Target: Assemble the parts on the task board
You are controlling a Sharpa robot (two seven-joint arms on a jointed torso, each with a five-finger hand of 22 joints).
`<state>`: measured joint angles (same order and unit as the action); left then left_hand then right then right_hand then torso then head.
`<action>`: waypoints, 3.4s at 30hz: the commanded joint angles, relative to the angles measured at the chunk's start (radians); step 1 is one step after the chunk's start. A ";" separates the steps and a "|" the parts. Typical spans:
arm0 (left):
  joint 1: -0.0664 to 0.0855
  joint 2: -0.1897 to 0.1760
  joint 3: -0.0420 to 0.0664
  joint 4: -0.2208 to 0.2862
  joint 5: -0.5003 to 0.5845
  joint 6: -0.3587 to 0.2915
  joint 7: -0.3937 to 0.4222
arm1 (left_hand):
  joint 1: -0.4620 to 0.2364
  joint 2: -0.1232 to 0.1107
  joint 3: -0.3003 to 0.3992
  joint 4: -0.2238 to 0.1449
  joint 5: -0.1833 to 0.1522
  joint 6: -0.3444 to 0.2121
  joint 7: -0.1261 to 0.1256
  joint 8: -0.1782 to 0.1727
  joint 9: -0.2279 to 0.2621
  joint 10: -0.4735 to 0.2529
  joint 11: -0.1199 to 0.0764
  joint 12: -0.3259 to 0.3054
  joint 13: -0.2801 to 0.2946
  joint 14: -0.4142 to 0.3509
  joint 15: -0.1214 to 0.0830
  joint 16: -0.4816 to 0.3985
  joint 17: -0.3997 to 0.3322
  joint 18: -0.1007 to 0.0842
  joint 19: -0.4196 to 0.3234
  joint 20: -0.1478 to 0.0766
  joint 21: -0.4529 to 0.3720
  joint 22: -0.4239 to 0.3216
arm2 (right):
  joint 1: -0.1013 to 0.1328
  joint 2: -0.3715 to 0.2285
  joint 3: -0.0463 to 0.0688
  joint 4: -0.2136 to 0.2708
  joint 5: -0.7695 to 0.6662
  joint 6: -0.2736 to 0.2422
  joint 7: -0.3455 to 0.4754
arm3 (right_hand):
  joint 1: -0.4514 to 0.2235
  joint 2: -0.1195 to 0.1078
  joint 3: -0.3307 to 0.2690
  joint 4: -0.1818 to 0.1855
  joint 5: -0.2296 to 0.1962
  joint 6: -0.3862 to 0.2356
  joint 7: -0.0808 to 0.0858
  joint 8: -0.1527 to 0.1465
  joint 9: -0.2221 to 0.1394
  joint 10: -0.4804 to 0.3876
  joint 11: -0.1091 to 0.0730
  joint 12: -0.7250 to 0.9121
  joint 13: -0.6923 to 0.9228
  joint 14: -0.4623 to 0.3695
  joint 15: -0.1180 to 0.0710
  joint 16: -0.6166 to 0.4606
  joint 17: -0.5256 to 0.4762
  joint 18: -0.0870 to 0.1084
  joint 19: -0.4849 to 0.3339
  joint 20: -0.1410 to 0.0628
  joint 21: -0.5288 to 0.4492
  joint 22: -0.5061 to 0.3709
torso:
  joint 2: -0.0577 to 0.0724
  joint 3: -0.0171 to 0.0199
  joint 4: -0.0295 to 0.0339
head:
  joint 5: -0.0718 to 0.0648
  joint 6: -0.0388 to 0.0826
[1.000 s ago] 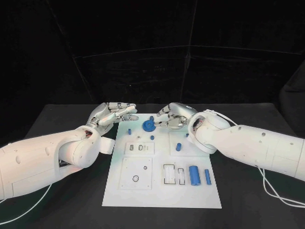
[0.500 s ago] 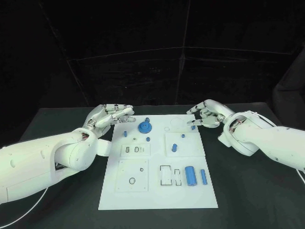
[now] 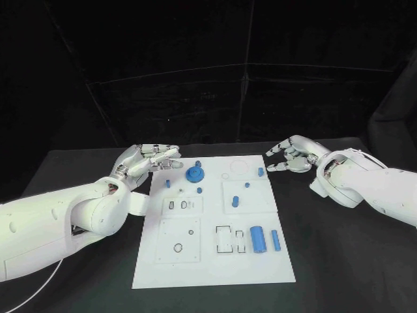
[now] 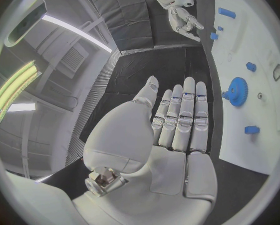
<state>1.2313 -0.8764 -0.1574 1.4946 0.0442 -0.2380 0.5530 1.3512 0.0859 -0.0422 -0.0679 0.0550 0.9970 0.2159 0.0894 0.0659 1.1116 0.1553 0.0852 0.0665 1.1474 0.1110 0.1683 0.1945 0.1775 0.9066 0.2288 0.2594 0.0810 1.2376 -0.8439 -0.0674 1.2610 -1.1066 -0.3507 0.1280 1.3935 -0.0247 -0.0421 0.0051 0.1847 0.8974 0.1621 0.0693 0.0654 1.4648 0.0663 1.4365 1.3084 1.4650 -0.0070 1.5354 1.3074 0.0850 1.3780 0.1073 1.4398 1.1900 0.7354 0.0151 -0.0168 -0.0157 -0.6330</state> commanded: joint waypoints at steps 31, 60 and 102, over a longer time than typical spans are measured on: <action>-0.002 0.008 0.001 -0.008 -0.002 0.015 0.009 | -0.006 0.007 0.000 -0.007 -0.005 0.003 -0.001 -0.002 0.001 0.007 0.000 -0.004 0.000 0.008 -0.001 -0.006 0.001 0.008 0.010 0.000 -0.005 -0.002 | -0.023 0.082 0.000 -0.089 -0.082 0.072 -0.007 | 0.020 0.036 0.037 -0.041 -0.009 0.073 -0.009 0.019 0.005 0.024 -0.001 -0.004 0.130 0.084 -0.002 -0.002 0.157 -0.009 -0.004 -0.008 -0.006 0.001 | 0.000 0.0026 0.0015 | -0.005 -0.010; -0.002 0.007 0.001 -0.013 -0.002 0.013 0.007 | -0.005 0.008 0.001 -0.009 -0.005 0.003 0.000 -0.003 0.000 0.006 0.001 -0.005 0.000 0.008 -0.001 -0.007 0.002 0.008 0.010 0.000 -0.005 -0.002 | -0.032 0.111 0.000 -0.118 -0.101 0.081 -0.022 | 0.016 0.098 0.128 -0.071 -0.069 0.175 -0.032 0.023 0.002 0.027 -0.022 0.000 0.137 0.085 -0.019 -0.002 0.161 -0.010 0.001 -0.023 -0.005 0.004 | 0.000 0.0020 0.0023 | -0.009 -0.015; 0.004 0.008 0.001 -0.033 0.014 0.004 0.008 | -0.004 0.009 0.002 -0.011 -0.005 0.002 0.001 -0.005 0.000 0.006 0.001 -0.007 -0.001 0.009 -0.001 -0.008 0.002 0.008 0.011 -0.001 -0.006 -0.003 | -0.008 0.259 0.003 0.143 -0.174 -0.003 -0.346 | -0.055 0.108 0.215 -0.085 -0.063 0.225 -0.050 0.017 0.003 0.038 -0.038 0.008 0.147 0.086 -0.034 -0.001 0.166 -0.011 0.011 -0.039 -0.005 0.008 | -0.027 -0.0167 0.0142 | 0.050 -0.037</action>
<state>1.2331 -0.8698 -0.1570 1.4626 0.0499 -0.2362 0.5516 1.3512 0.0859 -0.0422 -0.0734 0.0550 0.9969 0.2159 0.0895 0.0659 1.1114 0.1554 0.0814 0.0666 1.1474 0.1110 0.1654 0.1954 0.1775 0.9099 0.2255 0.2596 0.0790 1.2314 -0.5937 -0.0646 1.4097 -1.2238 -0.4018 -0.1580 1.3510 0.0834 0.1512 -0.0930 0.1186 1.0904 0.1325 0.0845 0.0648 1.4684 0.0338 1.4448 1.3080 1.4632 -0.0342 1.5354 1.3074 0.0851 1.3903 0.0730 1.4398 1.1992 0.7103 0.0004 -0.0069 0.0231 -0.6670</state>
